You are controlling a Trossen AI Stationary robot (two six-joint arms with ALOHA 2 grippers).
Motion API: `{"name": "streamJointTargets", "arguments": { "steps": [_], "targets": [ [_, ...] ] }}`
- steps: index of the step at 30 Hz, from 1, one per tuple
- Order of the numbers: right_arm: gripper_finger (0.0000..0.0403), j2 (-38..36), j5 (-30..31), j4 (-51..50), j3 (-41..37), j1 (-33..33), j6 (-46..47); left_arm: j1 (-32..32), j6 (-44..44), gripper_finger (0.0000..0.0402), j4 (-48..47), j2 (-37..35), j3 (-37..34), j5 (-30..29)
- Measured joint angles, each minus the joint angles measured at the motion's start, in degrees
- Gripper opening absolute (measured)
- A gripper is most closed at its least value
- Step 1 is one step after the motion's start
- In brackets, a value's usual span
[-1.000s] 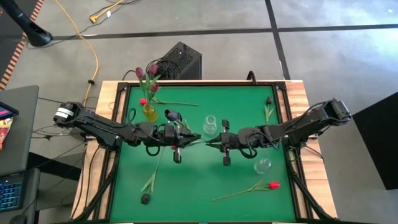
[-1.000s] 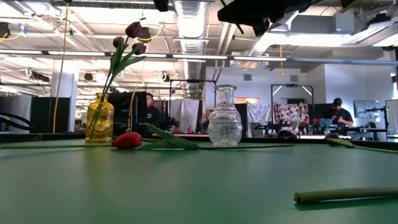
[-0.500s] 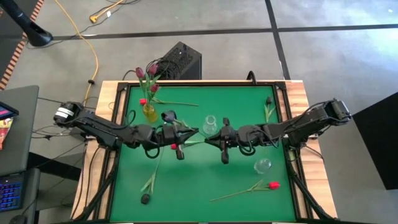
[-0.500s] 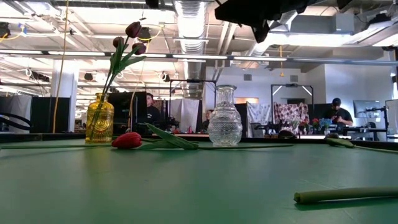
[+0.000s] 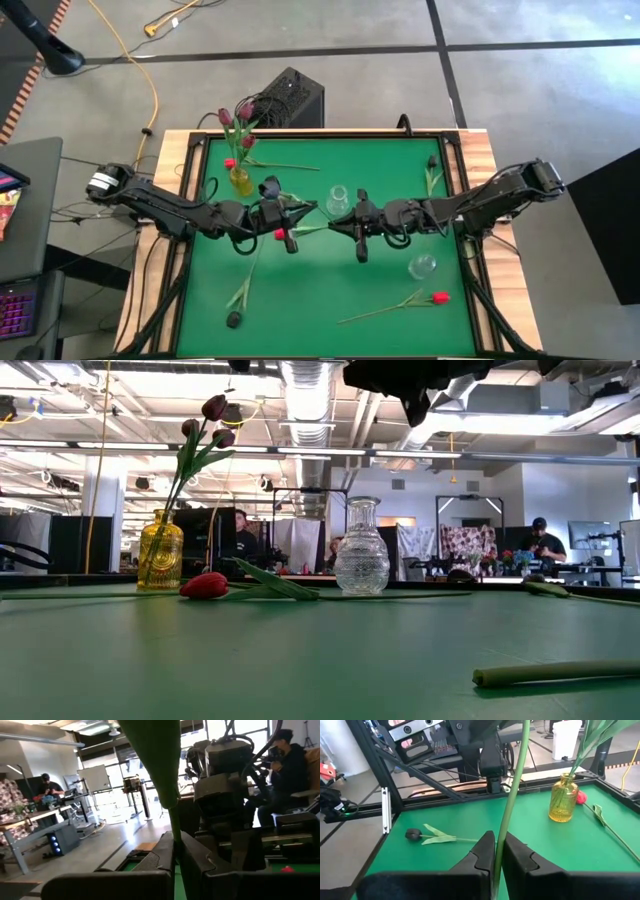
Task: Sort flowers into vase by color
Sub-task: Put the bottom middle black flower into the left transparent vase
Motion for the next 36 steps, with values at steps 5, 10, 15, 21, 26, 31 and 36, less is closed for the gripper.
{"name": "streamJointTargets", "arguments": {
  "steps": [5,10,15,21,26,31,36],
  "targets": [
    [0.0062,-0.07,-0.04,-2.73,0.11,0.00,-1.51,0.00,0.81,0.0000,0.01,0.07,-0.07,0.66],
    [0.0100,-0.04,-0.91,-6.17,0.08,-0.46,-1.72,0.04,0.53,0.0000,0.88,0.01,-0.07,1.32],
    [0.0169,-0.42,-0.89,-10.79,0.05,-0.46,-1.79,0.05,0.53,0.0000,0.70,0.01,-0.07,1.51],
    [0.0223,-4.12,-0.55,-20.97,0.00,-0.48,-2.05,1.90,-2.54,0.0000,-4.56,0.01,1.18,0.72],
    [0.0223,-8.78,2.50,-29.91,0.00,-0.48,-2.02,5.39,-6.30,0.0000,-18.55,0.53,6.72,2.84],
    [0.0211,-12.89,9.16,-36.89,-0.02,-0.51,-2.13,7.79,-6.44,0.0000,-25.04,0.44,11.16,3.64],
    [0.0206,-15.35,10.38,-38.13,-0.02,-0.52,-3.53,11.30,-11.75,0.0000,-30.69,0.55,12.90,9.48]
  ]
}}
